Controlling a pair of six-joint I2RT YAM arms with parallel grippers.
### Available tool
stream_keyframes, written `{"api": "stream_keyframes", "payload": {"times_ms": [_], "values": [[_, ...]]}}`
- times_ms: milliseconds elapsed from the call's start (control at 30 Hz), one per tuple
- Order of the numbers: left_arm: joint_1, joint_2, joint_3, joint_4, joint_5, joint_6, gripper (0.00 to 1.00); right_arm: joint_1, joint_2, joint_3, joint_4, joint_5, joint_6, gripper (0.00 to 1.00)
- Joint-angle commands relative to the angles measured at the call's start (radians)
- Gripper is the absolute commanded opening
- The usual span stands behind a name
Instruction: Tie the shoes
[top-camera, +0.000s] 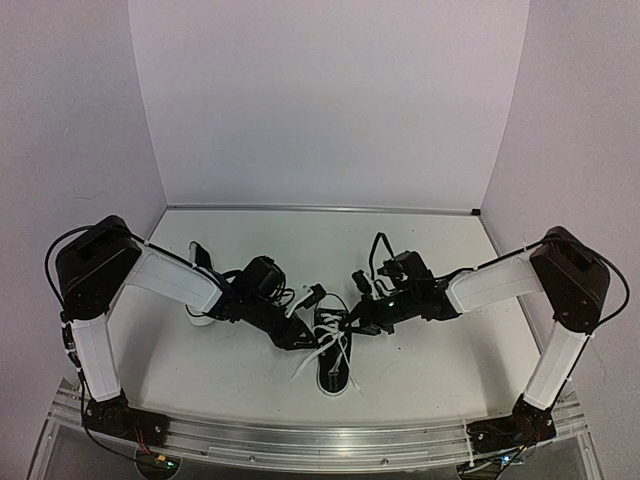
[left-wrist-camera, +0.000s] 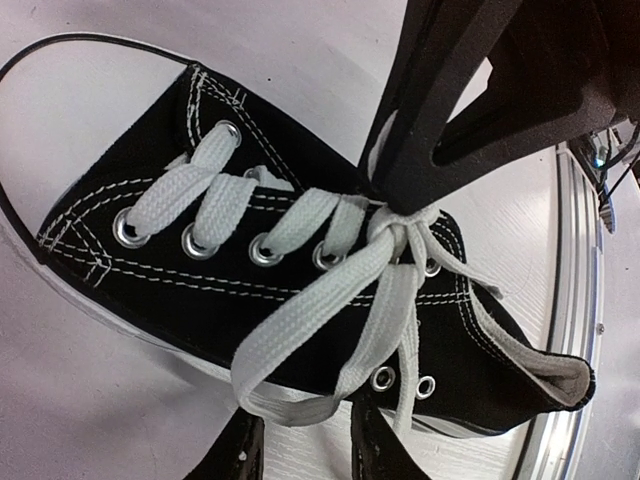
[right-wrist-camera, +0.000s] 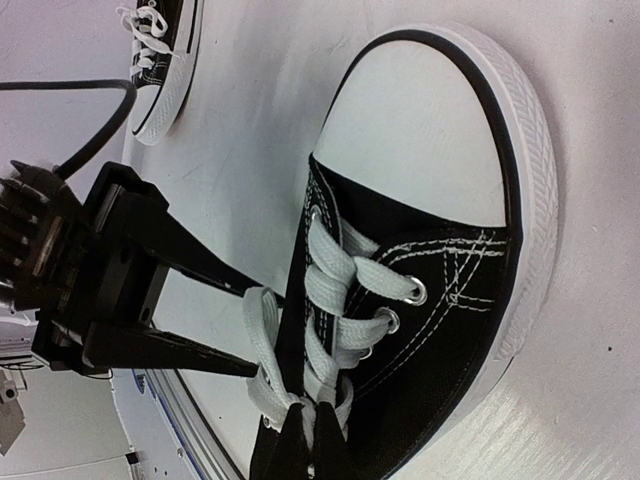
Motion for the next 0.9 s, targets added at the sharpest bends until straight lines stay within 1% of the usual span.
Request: {"api": "stream_keyframes", "payload": {"times_ms": [0, 67, 200, 367, 433, 567, 600, 633, 867], "values": [[0.004, 0.009, 0.048, 0.039, 0.011, -0.001, 0.26, 0.006, -0.039, 0.019, 0.003, 0.021, -0.004, 0.00], [0.004, 0.016, 0.056, 0.032, -0.008, -0.007, 0.25, 0.006, -0.040, 0.015, 0.003, 0.022, -0.005, 0.00], [0.004, 0.030, 0.078, 0.009, -0.025, -0.005, 0.33, 0.006, -0.041, 0.010, 0.003, 0.024, -0.005, 0.00], [0.004, 0.036, 0.090, 0.000, -0.027, -0.001, 0.36, 0.006, -0.039, 0.014, 0.003, 0.021, -0.005, 0.00], [0.004, 0.035, 0.089, 0.000, -0.021, 0.003, 0.32, 0.006, -0.039, 0.015, 0.003, 0.021, -0.005, 0.00], [0.009, 0.016, 0.070, 0.014, -0.034, -0.015, 0.06, 0.005, -0.043, 0.009, 0.002, 0.026, -0.003, 0.00], [0.012, 0.009, 0.064, 0.014, -0.036, -0.022, 0.02, 0.004, -0.047, 0.004, 0.002, 0.030, -0.001, 0.00], [0.015, 0.003, 0.053, 0.013, -0.037, -0.030, 0.00, 0.001, -0.053, -0.004, 0.002, 0.034, 0.001, 0.00], [0.031, -0.054, -0.030, 0.014, -0.105, -0.081, 0.00, -0.022, -0.123, -0.081, 0.002, 0.084, 0.016, 0.00]]}}
